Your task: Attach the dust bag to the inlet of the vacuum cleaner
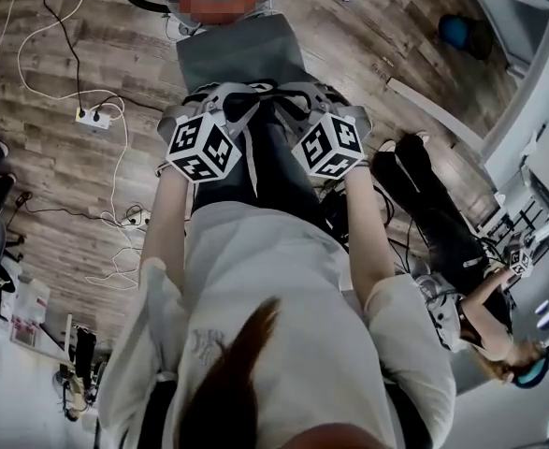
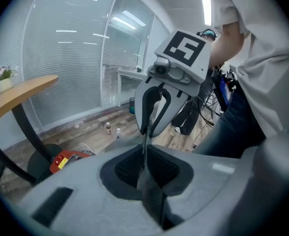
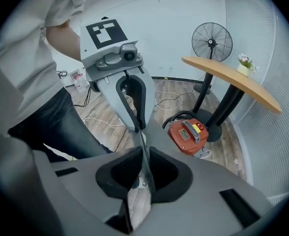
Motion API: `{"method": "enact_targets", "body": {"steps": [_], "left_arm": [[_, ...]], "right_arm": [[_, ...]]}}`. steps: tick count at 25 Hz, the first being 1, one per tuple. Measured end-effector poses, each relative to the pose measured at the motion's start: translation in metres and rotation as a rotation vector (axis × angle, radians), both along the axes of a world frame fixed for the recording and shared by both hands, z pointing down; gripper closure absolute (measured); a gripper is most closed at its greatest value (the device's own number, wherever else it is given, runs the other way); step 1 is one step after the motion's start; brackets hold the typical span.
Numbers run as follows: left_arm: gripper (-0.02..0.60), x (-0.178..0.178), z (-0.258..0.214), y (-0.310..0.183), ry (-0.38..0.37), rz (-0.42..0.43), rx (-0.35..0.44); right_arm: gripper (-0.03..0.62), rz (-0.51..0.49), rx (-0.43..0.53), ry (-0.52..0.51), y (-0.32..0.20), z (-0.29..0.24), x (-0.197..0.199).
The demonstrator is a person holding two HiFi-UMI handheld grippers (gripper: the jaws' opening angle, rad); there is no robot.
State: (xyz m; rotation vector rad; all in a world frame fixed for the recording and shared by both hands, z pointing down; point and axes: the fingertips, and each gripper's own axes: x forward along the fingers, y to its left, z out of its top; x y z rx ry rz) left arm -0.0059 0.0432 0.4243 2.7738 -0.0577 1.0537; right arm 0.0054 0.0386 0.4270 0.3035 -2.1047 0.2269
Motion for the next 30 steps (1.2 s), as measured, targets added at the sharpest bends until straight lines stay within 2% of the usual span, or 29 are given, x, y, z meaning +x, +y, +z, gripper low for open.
{"method": "enact_targets", "body": {"steps": [12,18,23,27,30], "left_arm": [[0.544,0.025,0.009,0.071,-0.006,-0.055,-0.034],[0.545,0.042,0.019,0.114,-0.012,-0.042,-0.080],[0.545,0.046,0.036,0.135,-0.036,-0.001,-0.142],[0.544,0.046,0.052,0.146,-0.005,-0.004,-0.238],[0.543,0.048,0.065,0.164,0.003,0.042,-0.299]], "right_arm": [[0.542,-0.026,-0.055,-0.030,0.070,0.010,0.025],[0.540,-0.009,-0.147,-0.076,0.112,0.018,0.042],[0.540,0.032,-0.239,-0.098,0.134,0.037,0.045],[0.539,0.070,-0.309,-0.096,0.144,0.054,0.046],[0.539,0.096,-0.371,-0.083,0.163,0.067,0.048]]}}
